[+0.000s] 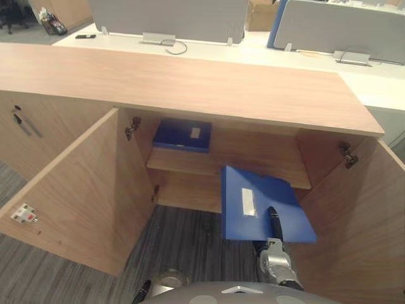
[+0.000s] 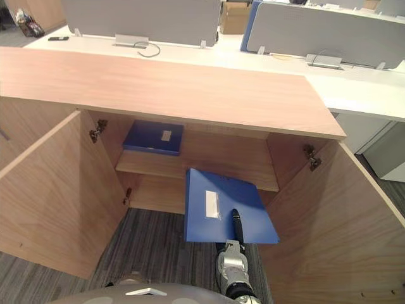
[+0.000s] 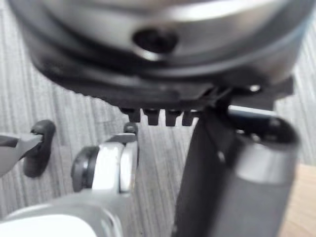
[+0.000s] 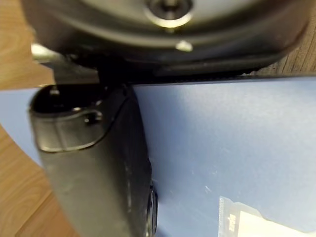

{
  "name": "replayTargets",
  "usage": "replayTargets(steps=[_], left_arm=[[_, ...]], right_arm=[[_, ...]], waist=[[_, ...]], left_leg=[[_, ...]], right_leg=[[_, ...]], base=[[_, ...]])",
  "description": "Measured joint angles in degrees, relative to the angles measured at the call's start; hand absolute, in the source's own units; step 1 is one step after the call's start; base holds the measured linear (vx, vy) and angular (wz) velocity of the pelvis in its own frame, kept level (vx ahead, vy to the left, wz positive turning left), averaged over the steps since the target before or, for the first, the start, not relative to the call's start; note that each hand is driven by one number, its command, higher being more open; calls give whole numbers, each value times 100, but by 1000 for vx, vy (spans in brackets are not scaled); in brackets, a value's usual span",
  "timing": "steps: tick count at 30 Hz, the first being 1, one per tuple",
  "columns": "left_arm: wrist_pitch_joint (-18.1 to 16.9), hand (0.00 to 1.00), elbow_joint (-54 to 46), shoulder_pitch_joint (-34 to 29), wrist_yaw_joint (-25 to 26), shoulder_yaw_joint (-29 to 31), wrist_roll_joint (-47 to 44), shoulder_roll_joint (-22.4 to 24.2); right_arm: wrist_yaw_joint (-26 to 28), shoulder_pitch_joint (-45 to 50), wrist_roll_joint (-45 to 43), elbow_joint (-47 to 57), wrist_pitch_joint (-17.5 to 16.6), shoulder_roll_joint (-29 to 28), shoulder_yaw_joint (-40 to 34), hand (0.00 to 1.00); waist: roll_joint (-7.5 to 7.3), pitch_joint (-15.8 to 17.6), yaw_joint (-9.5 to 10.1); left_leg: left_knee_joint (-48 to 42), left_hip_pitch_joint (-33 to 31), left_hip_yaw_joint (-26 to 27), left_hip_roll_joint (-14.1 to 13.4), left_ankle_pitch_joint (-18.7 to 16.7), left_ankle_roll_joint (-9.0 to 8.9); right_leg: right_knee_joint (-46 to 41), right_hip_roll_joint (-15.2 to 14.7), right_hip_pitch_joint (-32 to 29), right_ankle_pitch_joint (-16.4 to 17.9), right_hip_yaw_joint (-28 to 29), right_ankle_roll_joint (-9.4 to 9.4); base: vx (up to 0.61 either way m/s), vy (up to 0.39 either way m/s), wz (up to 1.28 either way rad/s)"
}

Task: Walk over to the cabinet, pick up the folder, carry it to the office cabinet, place the folder inside the office cabinet, then close the office cabinet door

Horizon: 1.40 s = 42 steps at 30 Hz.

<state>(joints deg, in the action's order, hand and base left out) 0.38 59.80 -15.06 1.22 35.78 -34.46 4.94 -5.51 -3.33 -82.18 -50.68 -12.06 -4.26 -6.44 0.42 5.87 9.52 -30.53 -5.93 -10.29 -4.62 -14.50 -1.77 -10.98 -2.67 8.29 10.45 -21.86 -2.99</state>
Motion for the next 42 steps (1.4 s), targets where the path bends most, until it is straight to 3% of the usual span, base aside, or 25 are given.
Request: replayTargets(steps=[1,3,5,7,10,12,16,21,23,24,25,26,27,29,30,31,32,33,37,42], left_arm=[[9,100,17,9,-5,-63,-126,-4],[26,100,37,10,-8,-123,-166,-16],[39,100,33,-38,-9,-120,-163,-23],[115,100,43,-109,-11,-110,-162,-23],[104,100,121,-181,5,-93,-162,4],[50,100,152,-158,-3,-59,-163,-14],[-33,100,151,154,-29,-83,-148,-33],[-36,100,324,122,-36,-186,-111,-193],[-46,100,326,16,-46,-183,-102,-185],[-47,100,364,-13,-54,-187,-75,-191],[-51,100,401,-57,-76,-160,113,-200],[-60,100,397,-135,-103,-59,231,-214],[-58,100,381,-139,-107,9,309,-213],[-59,100,372,-137,-95,90,361,-231],[-58,100,368,-126,-97,89,361,-240],[-65,100,355,-132,-95,91,366,-240],[-59,100,289,-180,-67,119,407,-205],[-49,100,251,-266,-37,155,565,-99],[12,100,257,-406,-39,277,587,54],[-21,100,138,-442,-68,335,597,57]], right_arm=[[-7,-13,6,45,-6,0,47,0],[-8,-53,22,91,-23,0,96,0],[-8,-225,26,92,-42,0,174,0],[-8,-374,27,94,-93,1,273,0],[-15,-437,43,70,-72,13,472,0],[-10,-522,98,-26,55,14,611,0],[-9,-649,98,-377,237,14,659,0],[0,-630,316,-1052,270,18,528,0],[0,-576,327,-1258,298,25,543,0],[9,-445,331,-1266,332,18,548,0],[11,-170,498,-1270,392,30,607,0],[10,5,623,-1285,481,56,866,0],[10,19,716,-1285,527,69,947,0],[18,26,835,-1036,639,92,1226,0],[23,47,899,-891,645,90,1255,0],[54,66,990,-644,631,67,1255,0],[122,97,993,-391,606,59,1242,0],[187,190,990,-177,576,89,1166,0],[292,277,995,427,422,39,1057,0],[334,492,1169,756,360,31,928,0]], waist=[[13,10,85],[-50,18,210],[-54,24,276],[-56,40,300],[-60,24,337],[-112,-22,442],[-139,-54,442],[-198,-145,459],[-132,-184,472],[-122,-176,412],[-17,-111,380],[-56,-107,329],[-64,-99,329],[-54,-86,280],[-51,-82,257],[-79,-40,256],[-188,41,262],[-173,50,255],[5,-50,278],[-38,-177,272]], left_leg=[[-762,-324,35,-7,37,48],[-1241,-603,93,14,-73,35],[-805,-592,113,100,-164,36],[-104,-594,101,280,-99,30],[287,-436,322,487,371,-121],[277,-415,633,550,302,-3],[464,-247,752,768,298,89],[1053,324,696,1078,399,285],[1377,659,674,1177,396,318],[1412,795,743,1250,386,399],[1405,1033,761,1295,319,508],[1380,1183,724,1314,212,639],[1365,1211,694,1312,174,687],[1288,1074,495,1171,160,728],[1257,993,429,1125,160,725],[1250,923,331,1093,145,648],[1250,928,285,1169,156,531],[1181,963,126,1204,114,456],[1322,889,-43,886,153,236],[1622,858,-286,676,252,141]], right_leg=[[-3,66,67,72,46,115],[-38,61,104,188,209,247],[-162,-26,63,335,425,274],[-339,-277,65,498,671,126],[-648,-733,17,751,980,-229],[-527,-936,5,591,1015,-208],[14,-1147,174,47,961,-473],[-256,-1495,31,-81,1388,-589],[-1314,-1635,-526,-29,1749,-468],[-2152,-1758,-908,-63,1775,-99],[-3148,-2012,-1223,-380,1546,644],[-3433,-2108,-1249,-393,1346,697],[-3419,-2060,-1271,-316,1319,656],[-2968,-1438,-1474,198,1442,305],[-2736,-1238,-1520,248,1460,210],[-2177,-989,-1485,191,1399,126],[-1577,-946,-1359,-28,1218,43],[-1397,-1001,-1225,-68,979,-135],[-767,-662,-1010,-130,686,-73],[-56,-414,-715,-384,338,-31]], base=[[43,-37,-1],[67,30,-37],[96,90,-50],[158,176,-47],[204,287,-52],[270,336,-60],[164,183,-21],[63,104,-48],[-30,144,-71],[-55,197,-35],[-80,228,-11],[-62,179,3],[-55,86,4],[-39,-24,17],[-20,-89,47],[8,-132,54],[49,-198,66],[67,-178,60],[105,-112,24],[141,-83,22]])
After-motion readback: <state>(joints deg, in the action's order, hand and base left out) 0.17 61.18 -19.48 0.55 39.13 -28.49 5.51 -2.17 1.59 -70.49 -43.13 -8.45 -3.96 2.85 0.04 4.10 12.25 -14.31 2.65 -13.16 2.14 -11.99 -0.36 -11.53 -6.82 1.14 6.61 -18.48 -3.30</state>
